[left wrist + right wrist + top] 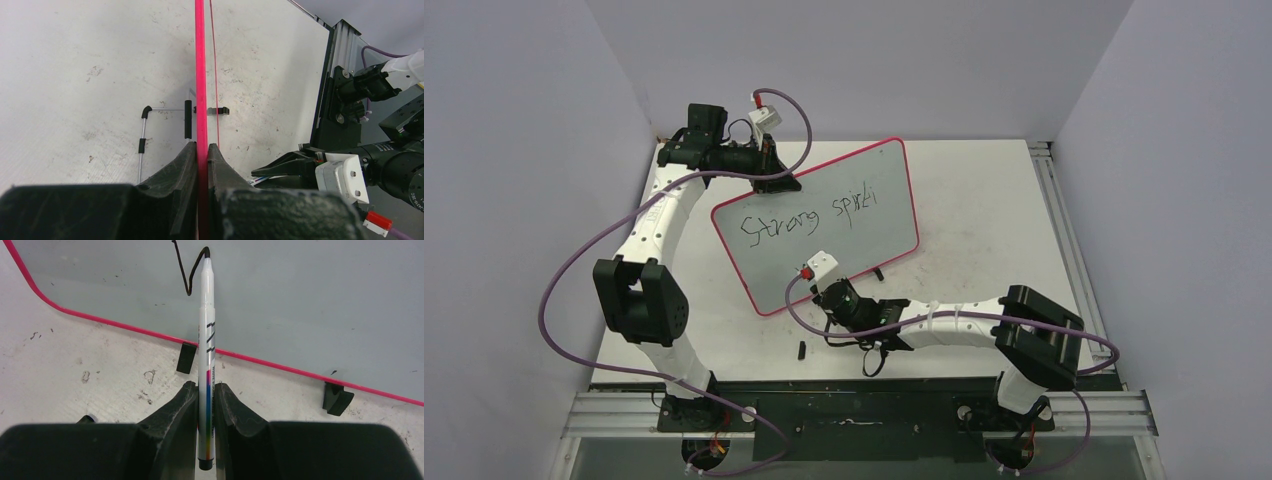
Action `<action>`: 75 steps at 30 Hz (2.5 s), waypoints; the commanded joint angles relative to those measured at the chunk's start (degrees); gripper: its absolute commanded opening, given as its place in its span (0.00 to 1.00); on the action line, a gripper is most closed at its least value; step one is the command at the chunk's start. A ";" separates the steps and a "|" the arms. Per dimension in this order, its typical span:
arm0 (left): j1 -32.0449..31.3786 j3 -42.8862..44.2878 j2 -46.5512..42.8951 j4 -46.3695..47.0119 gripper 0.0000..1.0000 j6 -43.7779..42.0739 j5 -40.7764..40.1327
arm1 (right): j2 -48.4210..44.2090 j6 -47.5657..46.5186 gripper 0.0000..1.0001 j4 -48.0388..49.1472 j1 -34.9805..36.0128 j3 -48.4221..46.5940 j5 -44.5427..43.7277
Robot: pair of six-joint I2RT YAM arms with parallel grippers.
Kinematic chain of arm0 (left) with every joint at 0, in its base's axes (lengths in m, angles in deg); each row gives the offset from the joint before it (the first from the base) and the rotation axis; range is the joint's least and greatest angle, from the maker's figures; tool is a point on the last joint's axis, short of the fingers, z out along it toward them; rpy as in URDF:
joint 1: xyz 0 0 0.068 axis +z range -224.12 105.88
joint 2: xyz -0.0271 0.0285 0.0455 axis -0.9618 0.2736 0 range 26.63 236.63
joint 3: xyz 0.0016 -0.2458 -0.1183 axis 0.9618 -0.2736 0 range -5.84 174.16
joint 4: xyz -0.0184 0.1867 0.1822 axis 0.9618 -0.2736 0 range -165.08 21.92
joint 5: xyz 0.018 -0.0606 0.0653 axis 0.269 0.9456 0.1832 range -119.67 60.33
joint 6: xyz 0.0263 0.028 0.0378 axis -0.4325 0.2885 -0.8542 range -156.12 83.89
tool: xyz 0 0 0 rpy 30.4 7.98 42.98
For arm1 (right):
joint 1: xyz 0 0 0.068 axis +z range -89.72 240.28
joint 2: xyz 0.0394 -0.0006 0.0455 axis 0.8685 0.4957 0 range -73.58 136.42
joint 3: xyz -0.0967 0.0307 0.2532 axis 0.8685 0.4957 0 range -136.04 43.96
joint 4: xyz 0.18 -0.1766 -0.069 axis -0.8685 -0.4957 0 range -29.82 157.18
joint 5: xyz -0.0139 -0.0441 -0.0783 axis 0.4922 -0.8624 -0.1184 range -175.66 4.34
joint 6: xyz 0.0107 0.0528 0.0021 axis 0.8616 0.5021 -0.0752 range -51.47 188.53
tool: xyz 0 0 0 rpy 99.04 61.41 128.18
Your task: Write a sentence on the whiteboard
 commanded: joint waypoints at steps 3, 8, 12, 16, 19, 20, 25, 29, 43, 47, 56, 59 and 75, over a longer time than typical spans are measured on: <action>-2.34 -2.89 0.73 -6.64 0.00 -1.38 -0.11 | -0.90 0.27 0.05 1.87 -0.82 -1.23 -1.94; -2.29 -2.89 0.75 -6.65 0.00 -1.38 -0.15 | -0.88 2.38 0.05 1.92 -0.44 1.15 -1.36; -2.33 -2.89 0.70 -6.71 0.00 -1.43 -0.15 | -0.81 3.71 0.05 2.11 -0.04 2.73 -1.34; -2.32 -2.89 0.68 -6.66 0.00 -1.38 -0.20 | -0.56 4.42 0.05 2.10 0.16 3.75 -1.26; -2.32 -2.89 0.70 -6.73 0.00 -1.38 -0.19 | -0.50 4.61 0.05 1.92 0.26 3.89 -1.25; -2.33 -2.89 0.65 -6.73 0.00 -1.38 -0.19 | -0.46 4.56 0.05 1.84 0.26 3.90 -1.32; -2.33 -2.89 0.63 -6.73 0.00 -1.38 -0.29 | -0.58 4.27 0.05 1.85 0.24 3.35 -2.08; -2.34 -2.82 0.61 -6.81 0.00 -1.38 -0.37 | -1.03 3.44 0.05 1.62 0.32 2.40 -2.56; -2.31 -2.81 0.70 -6.82 0.00 -1.40 -0.40 | -1.68 -1.78 0.05 1.74 -1.04 -2.27 -4.60; -2.32 -2.81 0.73 -6.82 0.00 -1.39 -0.39 | -1.51 -2.31 0.05 1.75 -1.35 -2.74 -4.35; -2.34 -2.81 0.73 -6.82 0.00 -1.38 -0.72 | -6.20 -2.74 0.05 2.66 0.47 -0.32 -4.54; -2.34 -2.89 0.68 -6.82 0.00 -1.38 -0.73 | -8.30 -1.65 0.05 2.62 0.49 1.11 -5.01; -2.34 -2.89 0.60 -6.82 0.00 -1.38 -0.72 | -4.61 0.54 0.05 1.94 -0.30 2.39 -4.32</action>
